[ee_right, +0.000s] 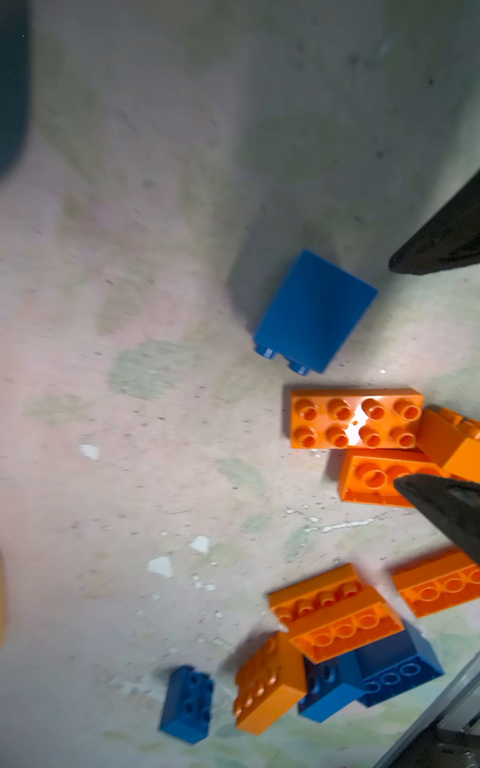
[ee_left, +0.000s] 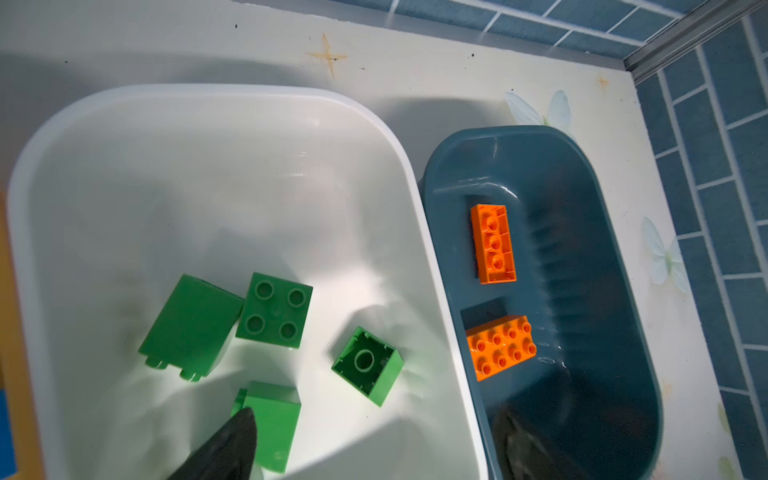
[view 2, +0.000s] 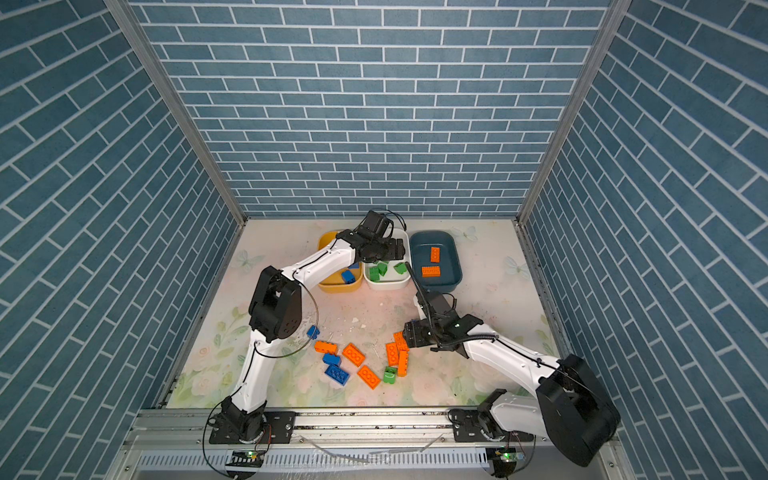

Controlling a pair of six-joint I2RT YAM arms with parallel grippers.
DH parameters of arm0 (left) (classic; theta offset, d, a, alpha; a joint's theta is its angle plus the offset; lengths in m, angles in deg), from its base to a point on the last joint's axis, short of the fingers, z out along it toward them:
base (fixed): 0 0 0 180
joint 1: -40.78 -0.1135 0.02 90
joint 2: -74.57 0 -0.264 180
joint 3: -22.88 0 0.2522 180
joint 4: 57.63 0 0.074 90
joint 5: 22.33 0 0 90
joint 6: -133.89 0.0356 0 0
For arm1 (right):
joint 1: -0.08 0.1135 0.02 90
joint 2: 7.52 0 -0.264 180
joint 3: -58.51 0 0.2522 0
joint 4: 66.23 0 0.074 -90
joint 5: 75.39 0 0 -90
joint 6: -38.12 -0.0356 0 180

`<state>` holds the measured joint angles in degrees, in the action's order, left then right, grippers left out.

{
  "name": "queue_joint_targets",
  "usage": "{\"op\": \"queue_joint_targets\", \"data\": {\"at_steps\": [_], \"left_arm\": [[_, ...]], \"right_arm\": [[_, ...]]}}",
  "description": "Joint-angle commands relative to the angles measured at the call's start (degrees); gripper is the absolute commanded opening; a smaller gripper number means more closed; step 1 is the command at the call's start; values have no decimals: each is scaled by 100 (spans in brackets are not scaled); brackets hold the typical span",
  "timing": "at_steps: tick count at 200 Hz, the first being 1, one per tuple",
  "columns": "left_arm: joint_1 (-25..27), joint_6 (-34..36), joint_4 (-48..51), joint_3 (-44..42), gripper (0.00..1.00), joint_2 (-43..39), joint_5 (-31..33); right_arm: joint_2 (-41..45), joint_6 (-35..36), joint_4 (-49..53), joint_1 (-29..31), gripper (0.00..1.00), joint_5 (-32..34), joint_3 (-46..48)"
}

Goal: Sort the legos into containers by color

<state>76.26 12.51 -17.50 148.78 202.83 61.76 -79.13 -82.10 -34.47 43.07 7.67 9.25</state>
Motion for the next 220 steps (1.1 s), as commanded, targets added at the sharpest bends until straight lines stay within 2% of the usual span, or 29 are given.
{"op": "queue_joint_targets", "data": {"at_steps": [1,10,34,71,97,123,157,187,220], "left_arm": [[-15,-13,-339,-264,96,-481,-106],[-10,-26,-381,-397,99,-599,-82],[-24,-22,-506,-751,99,-932,0],[-87,-33,-703,-1199,99,-1319,-6],[-151,-78,-738,-1356,99,-1410,-41],[-197,-123,-774,-1449,99,-1454,-68],[-217,-136,-748,-1493,99,-1487,-68],[-219,-141,-730,-1519,99,-1485,-49],[-243,-150,-695,-1562,99,-1510,-8]], "right_arm": [[-169,-585,501,254,76,74,-238],[-231,-608,453,306,75,-126,-219],[-424,-563,494,442,74,-533,-228],[-577,-462,756,570,69,-476,-408],[-714,-406,1048,640,50,-285,-524],[-852,-340,1214,681,40,-182,-598],[-950,-261,1323,724,37,-163,-685],[-1059,-124,1623,786,40,9,-754],[-1099,-2,1656,843,28,-21,-786]]}}
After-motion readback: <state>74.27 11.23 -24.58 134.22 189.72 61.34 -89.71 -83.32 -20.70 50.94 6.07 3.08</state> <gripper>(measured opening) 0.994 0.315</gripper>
